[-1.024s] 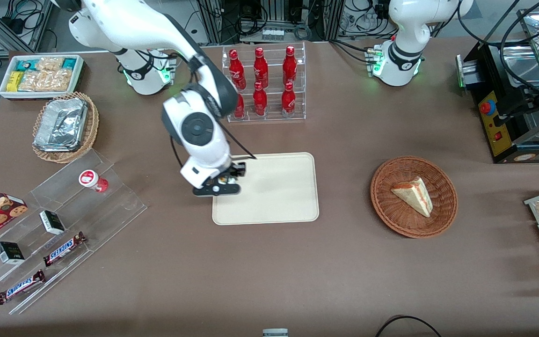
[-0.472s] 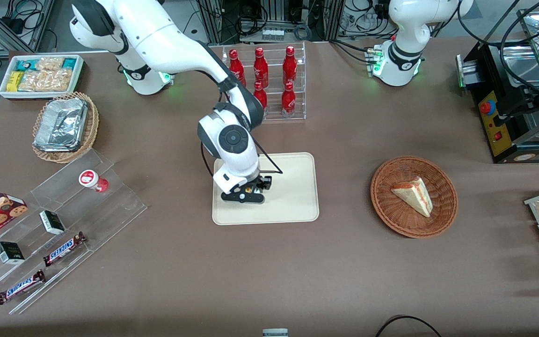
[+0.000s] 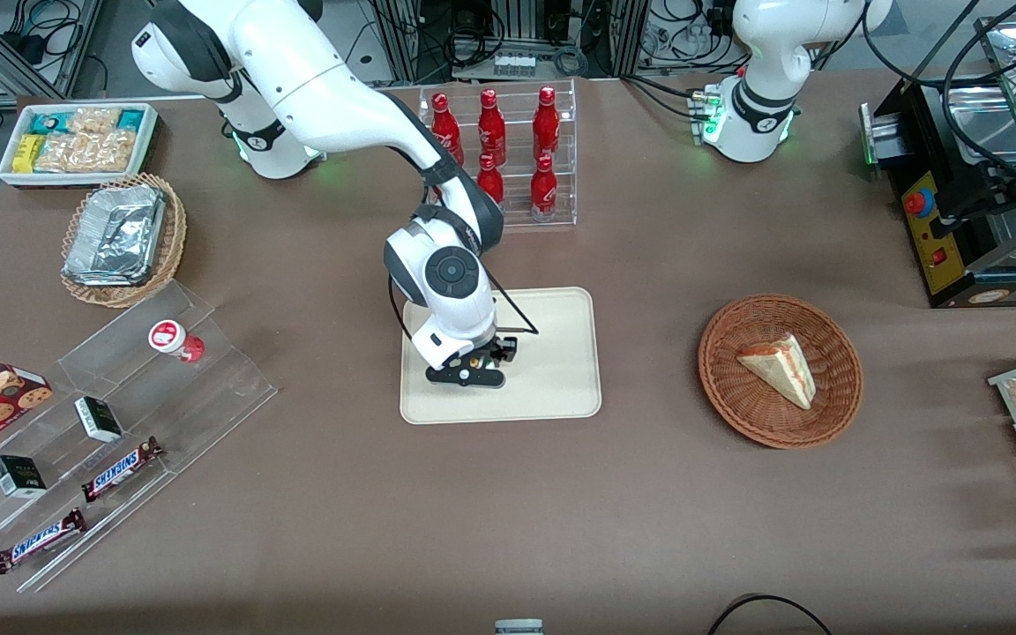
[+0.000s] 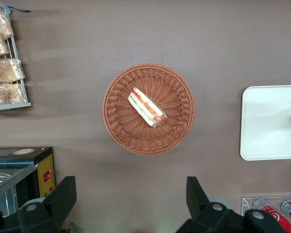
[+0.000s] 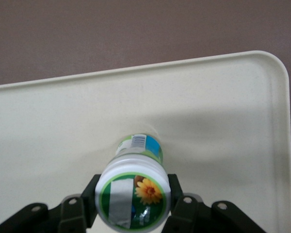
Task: Place green gum on tray
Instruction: 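Lower the gum tub onto the tray and open the right gripper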
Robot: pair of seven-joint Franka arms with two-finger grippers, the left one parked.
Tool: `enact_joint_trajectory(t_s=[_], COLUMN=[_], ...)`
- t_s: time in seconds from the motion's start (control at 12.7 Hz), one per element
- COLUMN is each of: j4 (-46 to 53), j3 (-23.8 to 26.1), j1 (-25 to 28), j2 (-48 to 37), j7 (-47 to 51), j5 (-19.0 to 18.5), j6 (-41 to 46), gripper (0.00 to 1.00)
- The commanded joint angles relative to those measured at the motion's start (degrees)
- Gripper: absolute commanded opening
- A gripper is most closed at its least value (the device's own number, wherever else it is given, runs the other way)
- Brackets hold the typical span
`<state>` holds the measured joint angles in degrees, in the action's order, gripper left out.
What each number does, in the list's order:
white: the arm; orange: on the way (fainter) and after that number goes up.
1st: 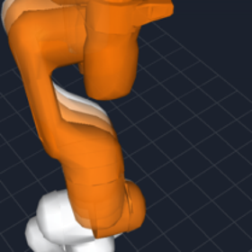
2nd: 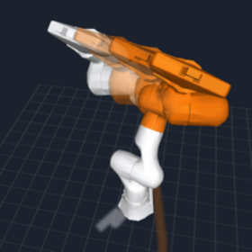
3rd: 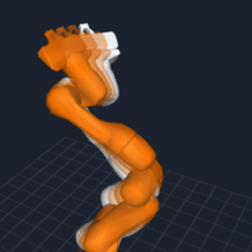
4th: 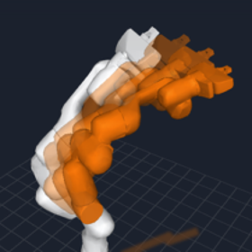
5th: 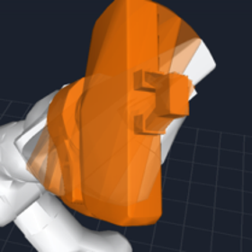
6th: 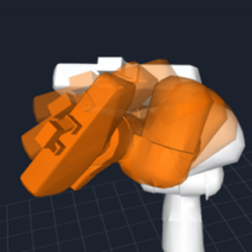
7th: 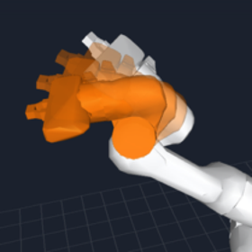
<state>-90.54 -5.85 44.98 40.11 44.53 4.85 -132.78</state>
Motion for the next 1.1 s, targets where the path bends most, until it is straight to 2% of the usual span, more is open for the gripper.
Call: enact_joint_trajectory(t_s=[0.0, 0.08, 0.71, 1.02], j4=[2.0, 2.0, 2.0, 2.0], j3=[-0.6, -0.6, -0.7, -1.0], j1=[0.4, 0.4, -0.7, -3.3], j2=[1.5, 1.5, -1.6, -6.2], j7=[-0.7, -0.7, -4.4, -11.4], j5=[1.2, 1.0, 0.8, 1.4], j6=[-0.7, -1.1, 0.6, 7.9], gripper=[0.82, 1.0, 1.0, 1.0])
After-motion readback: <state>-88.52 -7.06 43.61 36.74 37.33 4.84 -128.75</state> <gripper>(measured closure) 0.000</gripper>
